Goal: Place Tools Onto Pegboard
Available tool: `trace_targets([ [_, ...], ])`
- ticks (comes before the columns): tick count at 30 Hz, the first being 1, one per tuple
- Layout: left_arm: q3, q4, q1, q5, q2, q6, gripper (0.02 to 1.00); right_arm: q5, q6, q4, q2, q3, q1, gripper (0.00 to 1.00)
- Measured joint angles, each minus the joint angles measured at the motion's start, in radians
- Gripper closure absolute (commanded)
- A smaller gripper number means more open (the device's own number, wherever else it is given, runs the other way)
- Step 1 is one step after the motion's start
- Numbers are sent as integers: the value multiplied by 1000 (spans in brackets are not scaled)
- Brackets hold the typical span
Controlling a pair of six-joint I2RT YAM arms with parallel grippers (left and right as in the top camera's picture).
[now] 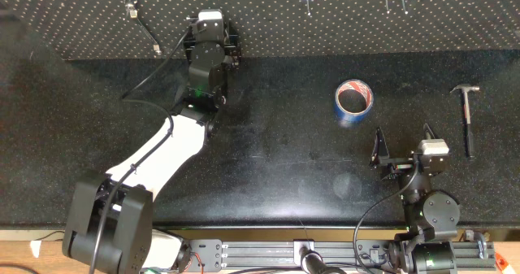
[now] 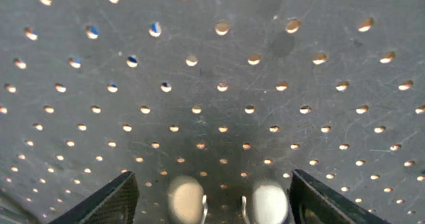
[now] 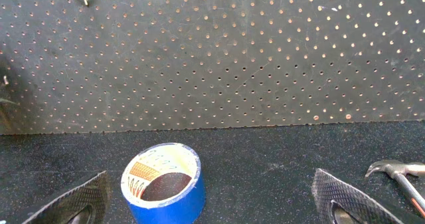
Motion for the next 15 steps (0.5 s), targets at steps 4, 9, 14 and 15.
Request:
trace_targets([
  [4,0,2,5,0,0,3,23,0,0,0,0,0,0,12],
  [9,0,-23,14,3,-12,3,23,0,0,0,0,0,0,12],
  [14,-50,-214,150,68,-322,3,23,0,0,0,0,0,0,12],
  [15,-99,-203,180,107,-371,3,23,0,0,1,0,0,0,12],
])
